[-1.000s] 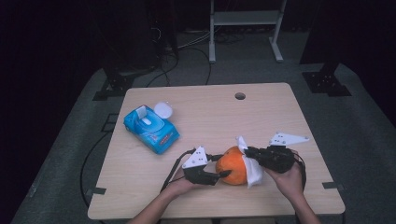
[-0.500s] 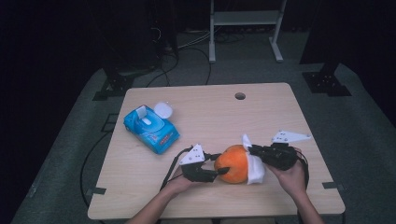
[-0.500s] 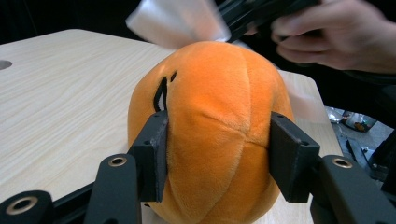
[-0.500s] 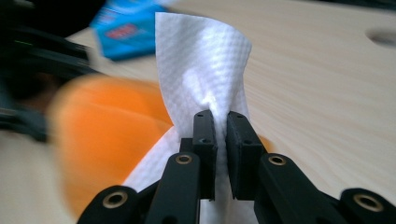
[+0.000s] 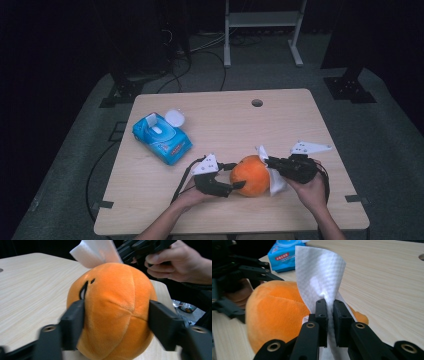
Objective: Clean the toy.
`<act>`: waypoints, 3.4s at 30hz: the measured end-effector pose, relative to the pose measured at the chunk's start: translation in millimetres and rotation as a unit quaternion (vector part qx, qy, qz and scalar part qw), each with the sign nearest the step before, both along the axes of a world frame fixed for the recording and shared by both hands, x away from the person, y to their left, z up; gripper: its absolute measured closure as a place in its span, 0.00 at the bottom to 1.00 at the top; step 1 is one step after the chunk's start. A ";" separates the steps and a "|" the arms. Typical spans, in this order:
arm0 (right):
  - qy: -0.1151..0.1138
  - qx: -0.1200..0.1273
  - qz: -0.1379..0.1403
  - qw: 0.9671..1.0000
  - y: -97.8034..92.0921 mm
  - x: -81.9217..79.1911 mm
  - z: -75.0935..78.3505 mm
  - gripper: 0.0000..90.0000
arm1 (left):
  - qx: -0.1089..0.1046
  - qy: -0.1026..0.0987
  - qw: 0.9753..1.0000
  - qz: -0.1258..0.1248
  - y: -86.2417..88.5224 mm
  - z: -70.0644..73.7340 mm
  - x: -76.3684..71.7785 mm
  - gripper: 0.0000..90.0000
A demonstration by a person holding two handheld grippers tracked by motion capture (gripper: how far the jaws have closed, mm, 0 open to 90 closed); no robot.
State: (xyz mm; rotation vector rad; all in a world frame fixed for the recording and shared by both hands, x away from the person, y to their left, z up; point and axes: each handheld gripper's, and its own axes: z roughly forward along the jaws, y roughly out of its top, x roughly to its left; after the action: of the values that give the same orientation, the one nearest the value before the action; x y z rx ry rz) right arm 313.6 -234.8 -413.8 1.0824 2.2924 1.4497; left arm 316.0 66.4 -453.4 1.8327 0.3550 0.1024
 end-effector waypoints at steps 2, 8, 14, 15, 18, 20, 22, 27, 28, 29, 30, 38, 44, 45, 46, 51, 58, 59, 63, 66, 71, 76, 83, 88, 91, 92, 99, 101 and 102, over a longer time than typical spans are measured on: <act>0.002 -0.004 -0.010 1.000 -1.6 0.5 -0.1 0.91 | 0.011 -0.008 1.000 -0.003 -0.9 -1.4 -1.8 0.21; 0.005 0.003 -0.017 1.000 -2.8 -0.6 -0.1 0.92 | 0.022 -0.026 0.999 0.002 -4.5 -6.4 -2.7 0.32; -0.010 0.026 -0.009 1.000 0.3 -8.0 12.5 0.92 | -0.003 -0.052 0.999 -0.004 5.9 18.8 -7.4 0.51; -0.008 0.035 -0.006 0.999 1.7 -9.4 14.3 0.92 | -0.007 -0.053 0.999 -0.006 9.3 23.3 -7.9 0.51; 0.003 0.054 0.007 0.999 4.1 -8.5 12.8 0.92 | -0.005 -0.048 0.999 -0.004 17.9 27.7 -6.7 0.51; 0.017 0.045 0.011 0.999 7.2 -4.9 4.4 0.92 | 0.006 -0.039 0.999 0.001 20.0 22.5 -4.7 0.52; 0.038 0.029 0.008 0.999 10.2 -0.9 -5.3 0.92 | 0.019 -0.033 0.999 0.004 19.7 18.2 -3.7 0.52; -0.001 0.033 0.016 0.999 19.4 -10.3 12.2 0.92 | 0.016 -0.030 0.999 0.008 17.0 20.8 -2.4 0.52; -0.013 0.039 0.029 0.999 23.9 -15.1 18.7 0.92 | 0.018 -0.030 0.999 0.007 15.7 20.3 -2.9 0.52; -0.023 0.042 0.039 0.998 27.9 -19.2 22.8 0.92 | 0.018 -0.031 0.999 0.007 15.1 20.1 -3.2 0.53; -0.030 0.041 0.046 0.998 30.9 -21.8 25.2 0.92 | 0.018 -0.031 0.999 0.009 14.7 20.5 -3.7 0.53; -0.028 0.027 0.034 0.999 27.3 -18.2 14.3 0.92 | 0.018 -0.032 0.999 0.012 15.4 20.4 -4.1 0.52; -0.046 0.029 0.041 0.998 31.7 -24.5 23.4 0.92 | 0.013 -0.029 0.999 0.011 12.6 18.4 -3.5 0.52; -0.052 0.025 0.049 0.997 35.0 -26.6 25.8 0.92 | 0.015 -0.029 0.999 0.012 12.7 18.1 -3.5 0.52; -0.057 0.018 0.052 0.997 38.1 -28.1 27.1 0.92 | 0.017 -0.030 0.999 0.012 13.0 18.0 -3.6 0.52; -0.049 -0.004 0.035 0.998 31.9 -21.9 17.6 0.92 | 0.021 -0.031 0.999 0.013 11.8 17.8 -5.2 0.51; -0.040 0.011 0.023 0.999 22.5 -21.2 16.7 0.92 | 0.017 -0.034 0.999 0.014 8.1 16.6 -4.4 0.50; -0.049 0.018 0.034 0.998 25.8 -24.1 21.2 0.92 | 0.015 -0.034 0.999 0.015 7.2 16.5 -4.5 0.50; -0.069 0.008 0.078 0.995 45.5 -36.6 32.1 0.92 | 0.019 -0.040 0.999 0.013 6.4 16.8 -5.2 0.50; -0.071 -0.012 0.071 0.995 46.4 -34.7 29.5 0.92 | 0.022 -0.042 0.999 0.011 5.1 16.9 -8.2 0.50; -0.054 -0.016 0.018 0.998 25.1 -22.3 22.5 0.92 | 0.025 -0.048 0.999 0.008 0.7 16.8 -9.9 0.50; -0.076 -0.004 0.060 0.995 41.9 -34.7 35.1 0.92 | 0.025 -0.052 0.998 0.001 -5.8 16.0 -10.9 0.50; -0.073 -0.038 0.042 0.996 42.0 -28.3 27.2 0.92 | 0.038 -0.059 0.998 0.003 -6.3 15.9 -14.4 0.50; -0.065 -0.023 0.029 0.997 31.5 -28.7 27.2 0.92 | 0.031 -0.056 0.998 0.007 -8.7 15.0 -13.1 0.49; -0.082 -0.030 0.058 0.995 43.1 -36.1 34.2 0.92 | 0.027 -0.049 0.998 0.019 -6.4 15.3 -10.2 0.49; -0.083 -0.035 0.060 0.994 44.4 -36.3 34.2 0.92 | 0.024 -0.044 0.998 0.022 -5.1 15.2 -9.3 0.49; -0.058 -0.033 0.052 0.996 35.7 -25.9 21.2 0.92 | 0.024 -0.049 0.998 0.012 -6.6 16.5 -9.2 0.25; -0.056 -0.031 0.050 0.997 32.4 -24.9 21.1 0.92 | 0.028 -0.044 0.999 0.015 -8.0 13.9 -7.9 0.18; -0.054 -0.027 0.053 0.997 31.3 -24.1 20.7 0.92 | 0.034 -0.045 0.998 0.019 -9.0 12.1 -6.8 0.16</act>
State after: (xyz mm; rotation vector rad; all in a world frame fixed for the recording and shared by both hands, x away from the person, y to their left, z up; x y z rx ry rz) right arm 289.5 -203.5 -393.1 0.8587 2.3303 1.4365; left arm 309.2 57.4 -441.3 1.8816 0.3262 0.2235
